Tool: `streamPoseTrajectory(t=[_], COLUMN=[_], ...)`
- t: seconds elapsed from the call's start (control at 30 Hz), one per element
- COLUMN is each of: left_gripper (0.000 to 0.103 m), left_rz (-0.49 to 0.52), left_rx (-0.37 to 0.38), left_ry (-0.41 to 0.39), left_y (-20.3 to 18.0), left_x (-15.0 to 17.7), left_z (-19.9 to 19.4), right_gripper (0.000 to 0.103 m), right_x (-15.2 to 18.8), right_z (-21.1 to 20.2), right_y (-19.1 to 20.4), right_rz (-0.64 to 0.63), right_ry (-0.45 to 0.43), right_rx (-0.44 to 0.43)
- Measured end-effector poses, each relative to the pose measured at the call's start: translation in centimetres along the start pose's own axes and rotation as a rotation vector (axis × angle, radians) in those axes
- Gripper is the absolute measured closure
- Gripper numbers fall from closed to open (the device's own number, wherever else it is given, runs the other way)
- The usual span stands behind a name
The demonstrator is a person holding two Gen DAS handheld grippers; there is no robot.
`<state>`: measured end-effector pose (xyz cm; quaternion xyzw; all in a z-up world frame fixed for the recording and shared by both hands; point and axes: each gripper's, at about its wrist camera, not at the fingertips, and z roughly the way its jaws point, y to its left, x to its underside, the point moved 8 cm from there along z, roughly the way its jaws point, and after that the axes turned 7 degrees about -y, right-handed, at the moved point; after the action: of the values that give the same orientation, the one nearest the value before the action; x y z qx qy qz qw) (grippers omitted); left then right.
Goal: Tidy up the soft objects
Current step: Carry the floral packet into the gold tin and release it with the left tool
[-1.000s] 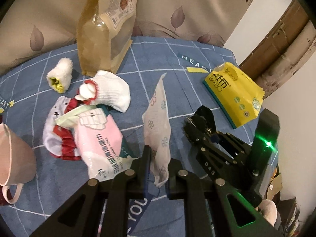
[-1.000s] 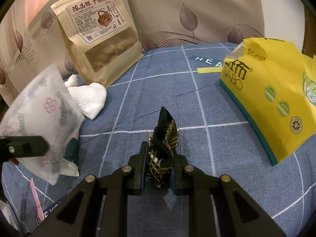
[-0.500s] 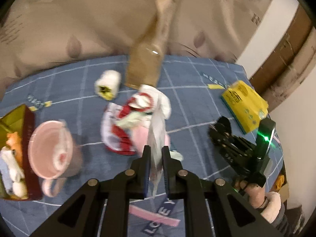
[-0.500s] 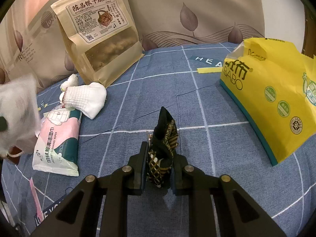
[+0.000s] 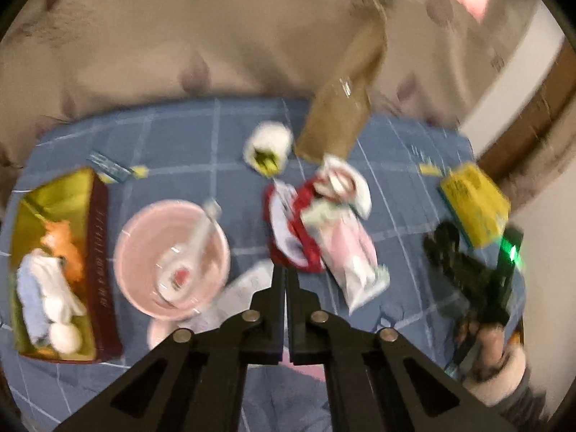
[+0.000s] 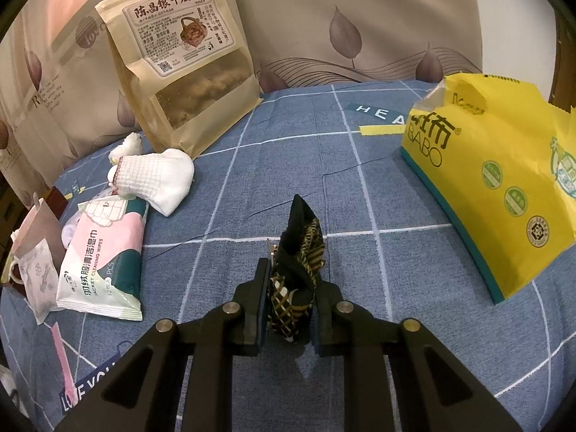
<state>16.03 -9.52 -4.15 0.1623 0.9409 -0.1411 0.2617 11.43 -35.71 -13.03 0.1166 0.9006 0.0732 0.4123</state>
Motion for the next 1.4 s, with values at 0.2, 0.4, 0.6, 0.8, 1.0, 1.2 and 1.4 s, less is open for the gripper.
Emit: streamPoseTrajectory(t=[0.2,0.4,0.6,0.8,1.0,1.2,1.4], left_gripper=[0.05,0.036,0.036,0.036,0.04,0.091,0.092], left_rz=[0.096,0.267,0.225,0.189,0.185,0.133,0.177], left_rx=[-0.027,-0.058,-0.05,-0.049,-0.056,-0.069,-0.044], left_ry=[0.07,0.147,0.227,0.267,0.241,0.225,0.19], left_y=[-0.4,-0.9,0.0,1.1,0.9,1.9,-0.1], left_x=[1.4,2.5,5.2,7.9,7.7,6.6,6.4], left_z=[2.7,4.6,6.6,7.9,7.9,7.1,5.8], right_gripper=[0.085,0.085,0.083,0.083,0.083,0.083,0.083], right_x=[0.0,0.1,0.2,0.2,0.2,0.2,0.2], right_z=[0.1,0.1,0.1,0.1,0.1,0.2,0.2], right_y=[0.0,0.1,0.1,0.2,0.3,0.4,0.4], right_rz=[0.0,-0.001,0.001,-0.001,-0.005,-0.005,-0.006], right_ry=[0.0,0.002,0.004,0.006,0.009,0.01,0.01], right_rx=[0.0,0.0,0.0,0.001,0.003,0.004,0.005])
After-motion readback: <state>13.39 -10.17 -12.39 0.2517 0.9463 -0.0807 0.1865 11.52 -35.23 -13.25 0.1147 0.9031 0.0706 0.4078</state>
